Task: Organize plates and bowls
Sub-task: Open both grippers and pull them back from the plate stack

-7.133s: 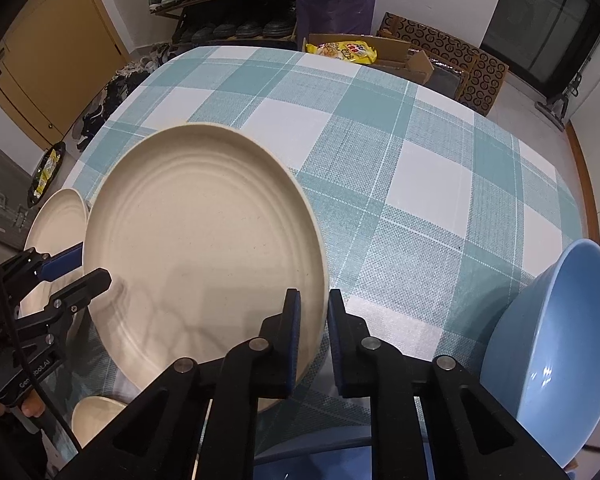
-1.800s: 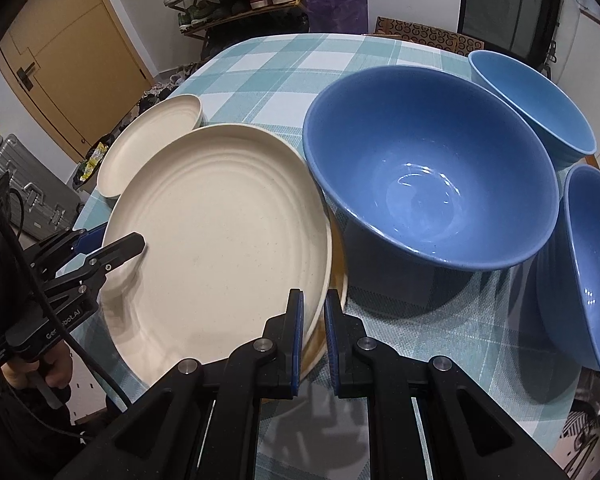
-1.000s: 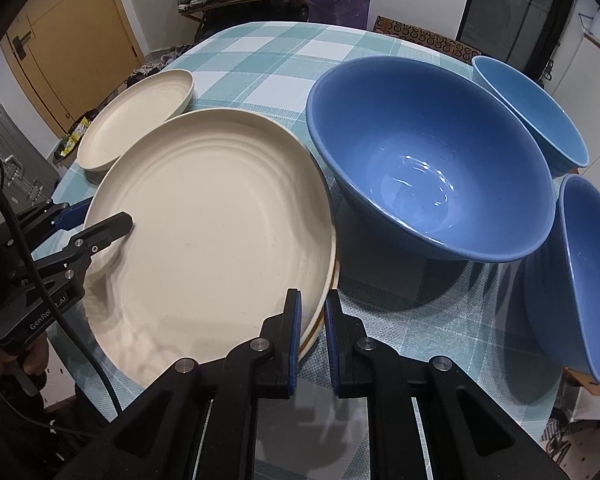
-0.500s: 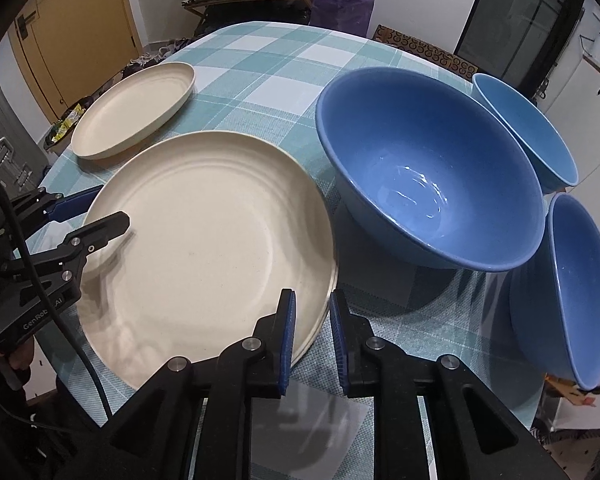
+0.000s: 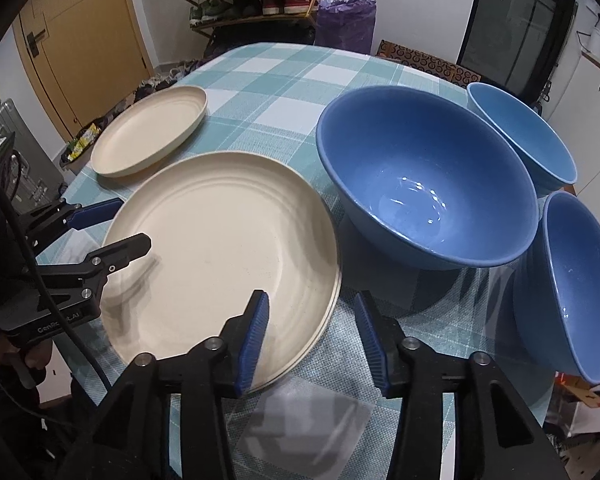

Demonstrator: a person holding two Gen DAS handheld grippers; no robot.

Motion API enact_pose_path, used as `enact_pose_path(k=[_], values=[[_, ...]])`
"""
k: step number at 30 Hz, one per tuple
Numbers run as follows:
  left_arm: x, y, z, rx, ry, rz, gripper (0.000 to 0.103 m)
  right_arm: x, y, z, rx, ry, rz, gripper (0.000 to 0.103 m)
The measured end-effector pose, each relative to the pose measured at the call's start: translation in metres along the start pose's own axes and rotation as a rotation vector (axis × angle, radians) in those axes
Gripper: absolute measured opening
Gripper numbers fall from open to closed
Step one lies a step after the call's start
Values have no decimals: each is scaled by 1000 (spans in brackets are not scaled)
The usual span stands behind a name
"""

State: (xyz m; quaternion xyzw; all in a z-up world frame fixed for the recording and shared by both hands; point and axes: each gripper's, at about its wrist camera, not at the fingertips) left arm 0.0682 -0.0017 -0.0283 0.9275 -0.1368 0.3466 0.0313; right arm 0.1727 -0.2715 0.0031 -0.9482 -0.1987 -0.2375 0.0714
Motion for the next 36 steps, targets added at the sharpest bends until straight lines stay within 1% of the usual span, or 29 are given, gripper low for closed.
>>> enact_pose_path(k=[1,2,3,4,5,6,8,12,15,16,17,19,22,24,26,36], values=[[0,-2,-2,0,6,-5,64,-1,2,-3,14,15,9,50],[0,-3,-4,2,13,-10,69,-1,3,-6,28,29,15,55],[0,-5,-7,7,24,-16,77,-1,5,-9,45,46,23,59],[0,-7,-11,11,37,-23,81,-1,6,-14,66,67,29,67],[1,-9,-15,12,55,-29,81,-2,7,-19,91,93,32,73],[2,-11,-18,11,62,-32,81,-3,7,-23,107,113,33,75],[3,-14,-24,13,80,-39,81,-4,8,-31,134,152,34,83],[5,-21,-34,19,114,-60,82,-8,10,-48,176,222,37,87],[5,-26,-41,22,134,-78,82,-10,12,-63,192,280,41,93],[5,-27,-44,25,139,-79,82,-11,12,-68,197,300,42,96],[6,-29,-47,31,147,-80,83,-12,13,-74,204,321,43,98],[6,-32,-52,44,160,-88,103,-13,14,-84,221,353,47,98],[7,-38,-60,61,199,-110,103,-13,15,-96,243,384,50,99],[7,-42,-61,69,198,-113,103,-12,14,-102,244,401,46,100],[8,-45,-63,78,203,-120,103,-10,13,-106,250,407,46,102],[7,-62,-74,113,225,-156,103,8,1,-112,269,430,45,102]])
Point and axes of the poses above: each gripper's, at about its wrist camera, not at the fingertips, and z roughly the way its jaws point, y to its right, x to its top, and after that the axes turned 10 degrees about z, right-handed
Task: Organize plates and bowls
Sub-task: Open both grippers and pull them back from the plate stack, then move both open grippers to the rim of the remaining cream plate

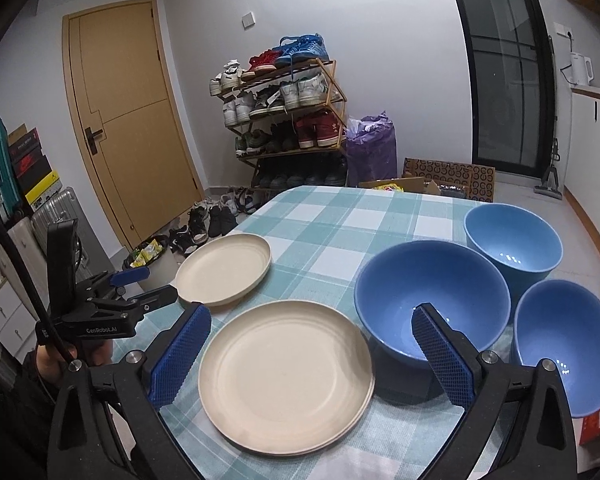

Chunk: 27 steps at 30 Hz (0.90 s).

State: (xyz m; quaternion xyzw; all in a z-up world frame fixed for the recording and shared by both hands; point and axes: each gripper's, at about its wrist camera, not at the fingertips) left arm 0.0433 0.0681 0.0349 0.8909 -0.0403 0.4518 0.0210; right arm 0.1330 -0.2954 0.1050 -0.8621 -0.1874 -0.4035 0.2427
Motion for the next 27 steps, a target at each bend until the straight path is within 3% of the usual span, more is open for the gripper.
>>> enact_pose_path(k=[9,27], values=[[1,-20,-1,37,2,-33,103,23,-9,10,42,16,9,102],[-1,-48,17,109,-57,-73,103,51,-32,66,92,-57,4,102]])
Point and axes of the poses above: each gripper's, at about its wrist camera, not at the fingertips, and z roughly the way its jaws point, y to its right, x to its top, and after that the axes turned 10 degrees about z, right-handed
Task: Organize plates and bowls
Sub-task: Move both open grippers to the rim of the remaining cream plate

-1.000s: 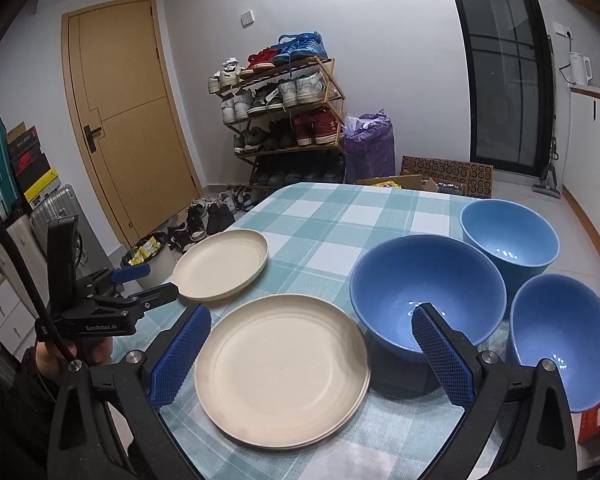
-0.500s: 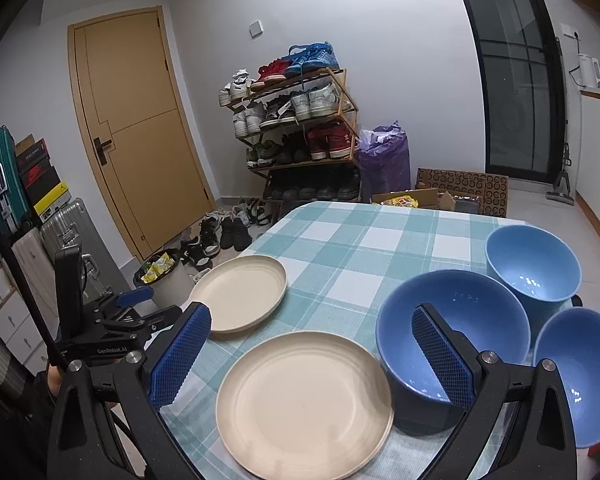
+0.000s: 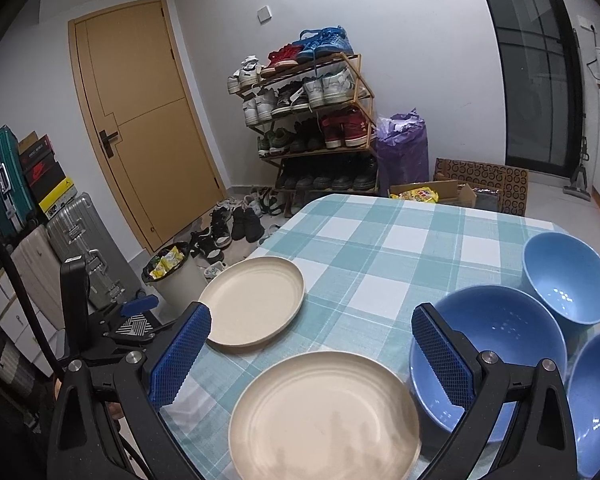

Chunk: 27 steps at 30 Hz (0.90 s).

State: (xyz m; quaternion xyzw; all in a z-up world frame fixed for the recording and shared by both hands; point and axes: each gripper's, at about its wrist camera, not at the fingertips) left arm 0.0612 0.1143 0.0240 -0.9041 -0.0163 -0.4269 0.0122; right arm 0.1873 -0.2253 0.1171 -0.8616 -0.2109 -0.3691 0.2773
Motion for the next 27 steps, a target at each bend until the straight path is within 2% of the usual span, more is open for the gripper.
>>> enact_pose_path(k=[16,27], values=[[9,-23,17,32,-38,-42,103,28,-17,52,30,-65,-23,102],[16,-38,31,42,-63,-69,103,49,-23,77,35,-75,-27,102]])
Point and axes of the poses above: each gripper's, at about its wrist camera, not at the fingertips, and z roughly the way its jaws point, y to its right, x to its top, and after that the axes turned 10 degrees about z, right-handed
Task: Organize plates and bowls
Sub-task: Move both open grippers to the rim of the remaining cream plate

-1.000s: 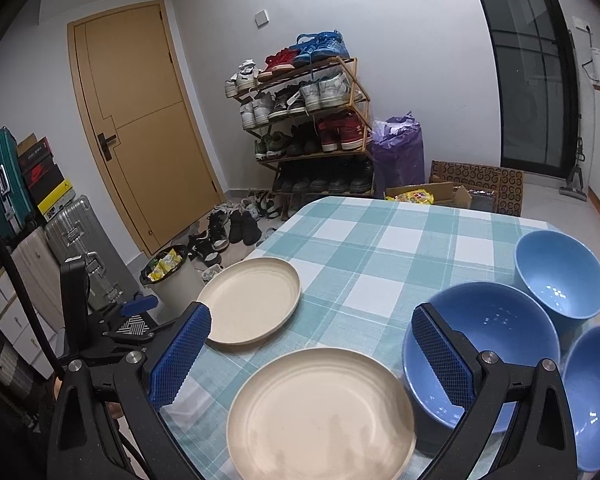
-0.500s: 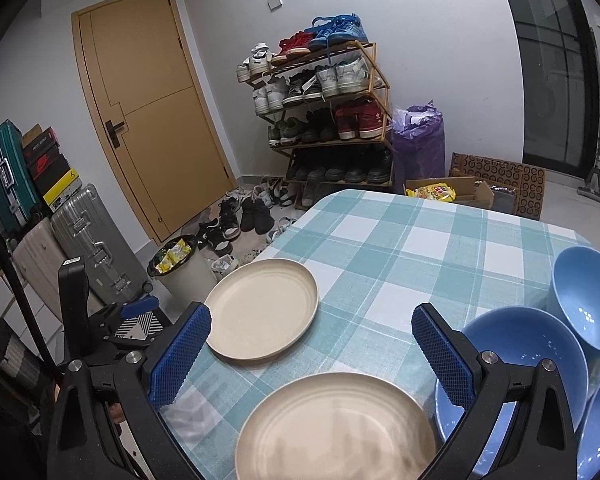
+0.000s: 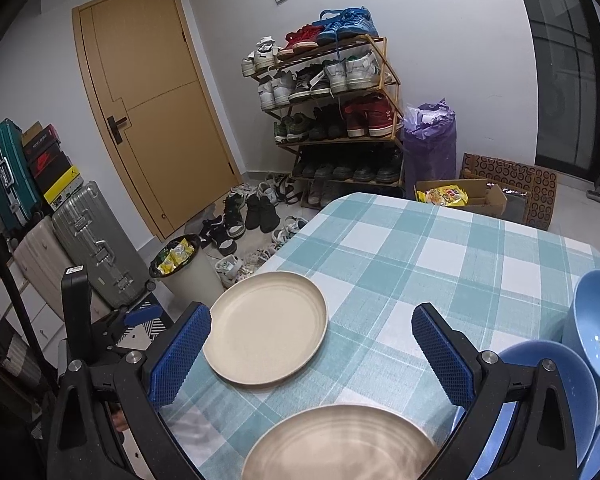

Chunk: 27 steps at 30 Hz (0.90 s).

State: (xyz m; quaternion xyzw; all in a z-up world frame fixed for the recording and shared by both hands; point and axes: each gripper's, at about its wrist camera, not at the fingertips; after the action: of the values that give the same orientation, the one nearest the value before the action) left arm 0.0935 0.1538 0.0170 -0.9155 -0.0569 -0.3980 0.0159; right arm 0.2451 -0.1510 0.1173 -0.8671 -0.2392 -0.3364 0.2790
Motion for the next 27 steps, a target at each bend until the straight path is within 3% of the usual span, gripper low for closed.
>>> enact_pose_path(k=[11,27], values=[[0,-13,20,7,-36,-30,103,3,8,45,-17,-78,21,102],[-11,-30,47,4,-80,-64,102,-24,6,119,-19,-221,6,102]])
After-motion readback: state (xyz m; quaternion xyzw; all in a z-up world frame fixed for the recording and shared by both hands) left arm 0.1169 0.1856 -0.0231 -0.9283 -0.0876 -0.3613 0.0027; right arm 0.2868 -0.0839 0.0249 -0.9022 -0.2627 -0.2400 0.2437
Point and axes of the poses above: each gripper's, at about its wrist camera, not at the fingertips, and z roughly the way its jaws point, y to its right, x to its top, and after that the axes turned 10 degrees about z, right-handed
